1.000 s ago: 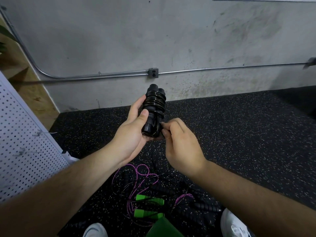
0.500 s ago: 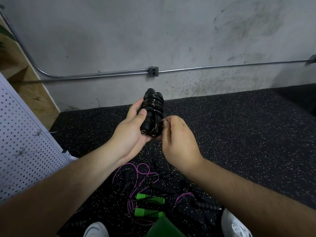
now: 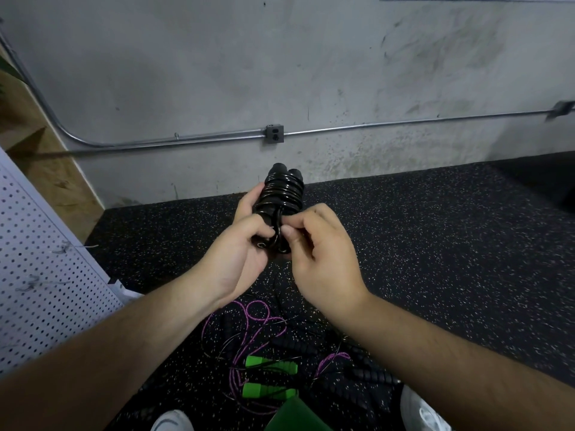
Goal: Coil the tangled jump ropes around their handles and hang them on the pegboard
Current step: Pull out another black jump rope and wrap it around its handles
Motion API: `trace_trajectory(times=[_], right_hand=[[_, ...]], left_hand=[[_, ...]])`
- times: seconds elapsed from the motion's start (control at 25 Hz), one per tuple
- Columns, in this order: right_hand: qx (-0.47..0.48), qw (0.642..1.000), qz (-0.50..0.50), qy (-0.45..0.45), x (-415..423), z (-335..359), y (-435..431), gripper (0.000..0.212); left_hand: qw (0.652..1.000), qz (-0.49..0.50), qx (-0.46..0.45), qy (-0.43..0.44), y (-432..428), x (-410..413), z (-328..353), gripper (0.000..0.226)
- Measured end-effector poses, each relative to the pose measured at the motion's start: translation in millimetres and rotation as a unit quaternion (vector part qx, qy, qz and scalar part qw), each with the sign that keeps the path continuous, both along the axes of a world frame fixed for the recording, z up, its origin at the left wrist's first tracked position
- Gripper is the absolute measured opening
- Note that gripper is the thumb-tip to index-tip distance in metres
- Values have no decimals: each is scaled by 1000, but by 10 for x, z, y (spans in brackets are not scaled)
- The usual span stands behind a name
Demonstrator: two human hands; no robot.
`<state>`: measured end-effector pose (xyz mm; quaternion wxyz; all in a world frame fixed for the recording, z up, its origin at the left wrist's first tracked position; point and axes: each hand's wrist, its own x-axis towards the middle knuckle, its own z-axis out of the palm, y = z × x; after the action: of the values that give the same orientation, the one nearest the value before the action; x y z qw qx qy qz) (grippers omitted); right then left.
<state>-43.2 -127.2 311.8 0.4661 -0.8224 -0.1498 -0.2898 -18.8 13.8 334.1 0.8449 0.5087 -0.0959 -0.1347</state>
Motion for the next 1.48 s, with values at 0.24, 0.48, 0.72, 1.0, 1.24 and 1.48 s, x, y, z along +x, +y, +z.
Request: trace_trajectory(times=[0.24, 0.48, 0.72, 1.0, 1.24, 1.48], right_hand=[[-50, 997, 57, 0, 32, 2, -95, 31], [-118, 991, 9, -62, 79, 13, -208, 14], [-156, 986, 14, -55, 111, 126, -179, 29], [-272, 948, 96, 134, 173, 192, -264, 95], [-285, 955, 28, 73, 264, 57, -154, 100], [-285, 958, -8, 32, 328, -17, -87, 83]], left_hand=[[999, 21, 21, -11, 19, 47, 22, 59], [994, 12, 100, -48, 81, 51, 2, 65], [968, 19, 234, -88, 91, 64, -61, 66], [911, 12, 363, -194, 56, 2, -63, 36], [877, 77, 394, -266, 122, 77, -94, 29], [775, 231, 489, -326, 213, 222, -135, 23]])
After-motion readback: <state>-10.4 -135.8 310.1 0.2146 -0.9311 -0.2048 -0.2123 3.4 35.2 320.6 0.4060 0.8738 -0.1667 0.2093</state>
